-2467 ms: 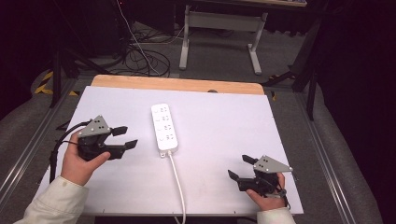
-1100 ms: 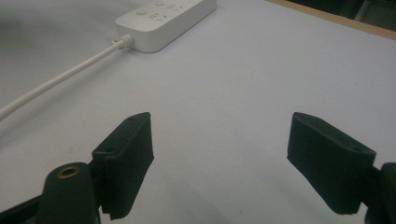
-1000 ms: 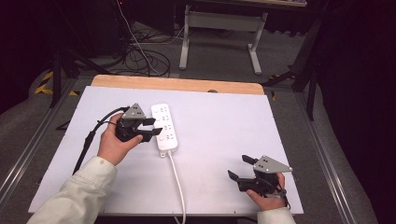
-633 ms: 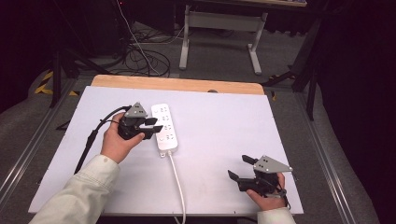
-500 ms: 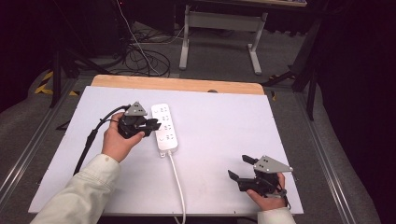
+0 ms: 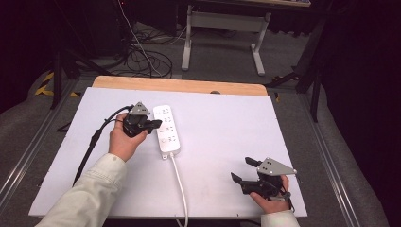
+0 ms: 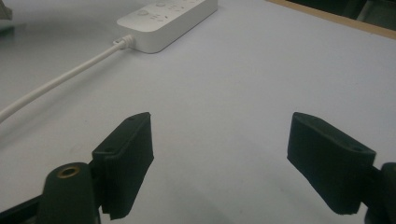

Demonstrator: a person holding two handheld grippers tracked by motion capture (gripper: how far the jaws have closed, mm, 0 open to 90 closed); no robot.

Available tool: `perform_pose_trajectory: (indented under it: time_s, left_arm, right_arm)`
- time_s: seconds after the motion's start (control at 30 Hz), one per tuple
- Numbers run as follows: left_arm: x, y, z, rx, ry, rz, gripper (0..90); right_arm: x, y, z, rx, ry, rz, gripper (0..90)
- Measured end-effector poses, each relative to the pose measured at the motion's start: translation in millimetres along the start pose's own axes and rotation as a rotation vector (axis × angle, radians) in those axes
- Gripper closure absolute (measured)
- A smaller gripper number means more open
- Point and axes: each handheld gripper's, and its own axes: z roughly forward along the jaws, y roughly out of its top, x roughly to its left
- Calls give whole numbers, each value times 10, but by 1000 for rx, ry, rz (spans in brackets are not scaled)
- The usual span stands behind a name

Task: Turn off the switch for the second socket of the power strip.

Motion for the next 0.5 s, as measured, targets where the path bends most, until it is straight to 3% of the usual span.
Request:
perform_pose_trajectory:
  time_s: [0.1,0.37,0.5]
  left_arm:
    - [11,-25,76,7,1,-14,900]
    - [13,-52,182,18,15,-3,900]
    - [14,-77,237,45,21,-22,900]
  right_arm:
    - [-1,0,3,2,1,-1,229]
    - [3,-3,6,7,2,-5,229]
    - [2,-3,6,7,3,-5,229]
